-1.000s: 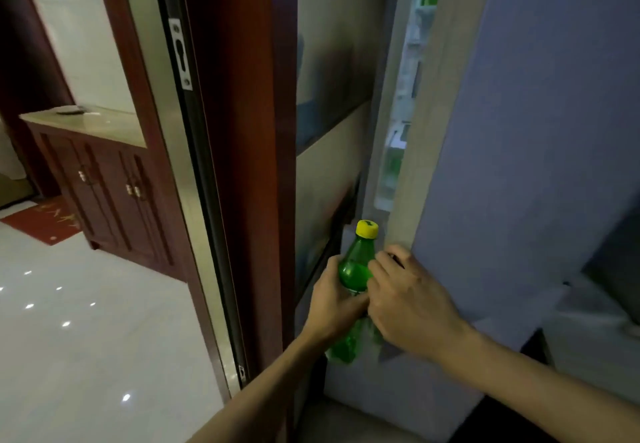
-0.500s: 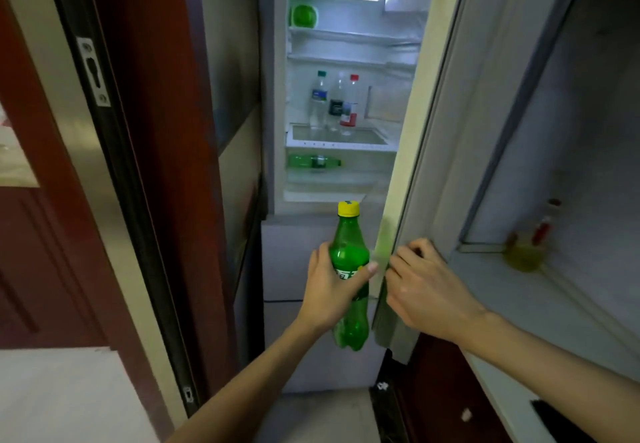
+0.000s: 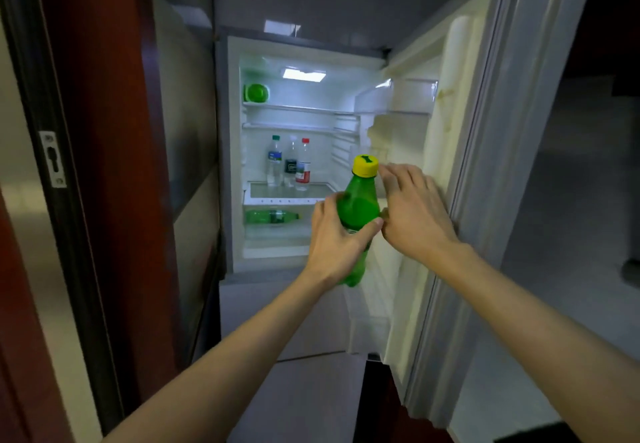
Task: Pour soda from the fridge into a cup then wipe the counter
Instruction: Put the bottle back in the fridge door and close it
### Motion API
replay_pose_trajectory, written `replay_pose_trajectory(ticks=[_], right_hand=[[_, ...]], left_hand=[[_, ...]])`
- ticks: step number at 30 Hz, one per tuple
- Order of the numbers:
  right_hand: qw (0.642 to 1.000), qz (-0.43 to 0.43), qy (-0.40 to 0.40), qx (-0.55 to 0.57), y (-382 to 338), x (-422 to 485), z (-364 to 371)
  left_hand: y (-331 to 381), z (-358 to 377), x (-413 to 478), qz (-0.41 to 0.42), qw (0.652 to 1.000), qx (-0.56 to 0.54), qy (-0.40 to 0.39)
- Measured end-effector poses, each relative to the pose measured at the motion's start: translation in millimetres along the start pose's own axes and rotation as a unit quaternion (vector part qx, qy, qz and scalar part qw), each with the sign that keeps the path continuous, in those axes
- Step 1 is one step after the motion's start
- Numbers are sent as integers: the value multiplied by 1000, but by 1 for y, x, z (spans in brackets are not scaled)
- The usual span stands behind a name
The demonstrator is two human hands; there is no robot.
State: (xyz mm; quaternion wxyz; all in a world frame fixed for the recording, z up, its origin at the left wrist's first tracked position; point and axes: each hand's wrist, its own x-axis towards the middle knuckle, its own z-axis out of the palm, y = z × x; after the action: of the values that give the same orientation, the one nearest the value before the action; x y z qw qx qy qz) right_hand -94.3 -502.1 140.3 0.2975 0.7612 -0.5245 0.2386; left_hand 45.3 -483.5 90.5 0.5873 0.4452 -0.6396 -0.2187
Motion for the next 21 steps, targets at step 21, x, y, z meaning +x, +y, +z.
replay_pose_trajectory(ticks=[21], right_hand=[[977, 38, 165, 132, 80, 47, -92]], left_hand=[[170, 11, 128, 255, 961, -29, 101]])
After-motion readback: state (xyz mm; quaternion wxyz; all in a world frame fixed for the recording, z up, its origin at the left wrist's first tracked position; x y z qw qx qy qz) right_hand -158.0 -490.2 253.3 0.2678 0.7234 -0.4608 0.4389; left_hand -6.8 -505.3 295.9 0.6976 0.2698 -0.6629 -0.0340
